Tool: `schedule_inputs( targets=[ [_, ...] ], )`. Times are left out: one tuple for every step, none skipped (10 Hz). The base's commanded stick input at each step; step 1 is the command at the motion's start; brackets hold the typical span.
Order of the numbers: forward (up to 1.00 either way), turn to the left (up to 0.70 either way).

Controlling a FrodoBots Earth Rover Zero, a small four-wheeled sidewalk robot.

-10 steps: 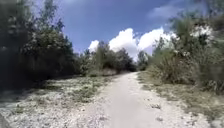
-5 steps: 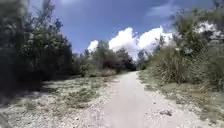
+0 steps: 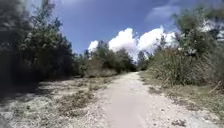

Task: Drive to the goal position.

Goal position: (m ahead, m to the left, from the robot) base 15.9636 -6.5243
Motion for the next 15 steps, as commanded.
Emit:
schedule_inputs(
  targets=[
    [0.50, 0.00],
    [0.50, 0.00],
    [0.50, 0.00],
    [0.50, 0.00],
    [0.50, 0.00],
    [0.50, 0.00],
    [0.50, 0.00],
    [0.50, 0.00],
    [0.50, 0.00],
    [0.50, 0.00],
    [0.50, 0.00],
    [0.50, 0.00],
    [0.50, 0.00],
    [0.50, 0.00],
    [0.50, 0.00]
  ],
)
